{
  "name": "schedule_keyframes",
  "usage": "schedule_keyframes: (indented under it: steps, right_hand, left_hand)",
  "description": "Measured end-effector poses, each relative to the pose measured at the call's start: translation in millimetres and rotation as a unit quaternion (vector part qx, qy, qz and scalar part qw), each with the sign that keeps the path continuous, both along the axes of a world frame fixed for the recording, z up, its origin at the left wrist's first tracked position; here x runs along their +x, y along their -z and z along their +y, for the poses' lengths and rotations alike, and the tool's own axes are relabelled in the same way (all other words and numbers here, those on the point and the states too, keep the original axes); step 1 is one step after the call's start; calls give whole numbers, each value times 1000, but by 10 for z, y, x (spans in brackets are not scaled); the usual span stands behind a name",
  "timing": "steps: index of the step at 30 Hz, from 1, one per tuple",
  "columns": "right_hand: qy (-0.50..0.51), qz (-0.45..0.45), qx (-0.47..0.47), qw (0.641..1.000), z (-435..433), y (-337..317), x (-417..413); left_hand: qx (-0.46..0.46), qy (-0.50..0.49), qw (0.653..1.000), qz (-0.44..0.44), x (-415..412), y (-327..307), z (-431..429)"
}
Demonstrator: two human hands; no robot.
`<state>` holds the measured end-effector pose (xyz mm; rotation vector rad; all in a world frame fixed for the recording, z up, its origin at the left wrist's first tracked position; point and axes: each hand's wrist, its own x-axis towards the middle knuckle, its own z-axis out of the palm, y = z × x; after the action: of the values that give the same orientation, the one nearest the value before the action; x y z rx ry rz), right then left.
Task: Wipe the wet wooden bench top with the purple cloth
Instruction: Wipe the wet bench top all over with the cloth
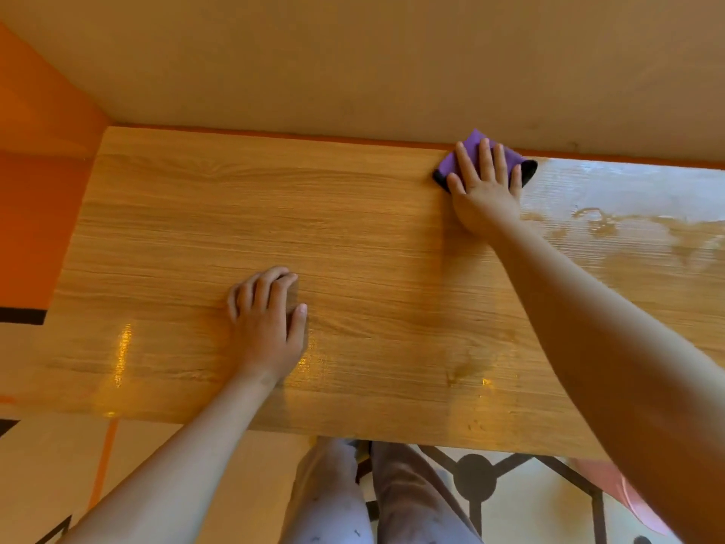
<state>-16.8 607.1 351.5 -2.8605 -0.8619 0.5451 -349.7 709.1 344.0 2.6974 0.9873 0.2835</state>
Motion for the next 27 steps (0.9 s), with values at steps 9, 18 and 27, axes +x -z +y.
schedule_keyframes:
  steps: [9, 18, 27]
  right_hand:
    - [-51, -8, 9, 999, -1331, -18, -1965]
    - [-10, -17, -4, 1000, -1554, -2, -2385]
    - [61, -5, -6, 998, -1086, -10, -1818]
  left_hand:
    - [12, 12, 1000, 13, -34, 23, 21]
    - [13, 26, 1000, 7, -20, 41, 29]
    - [10, 26, 1000, 3, -38, 76, 30]
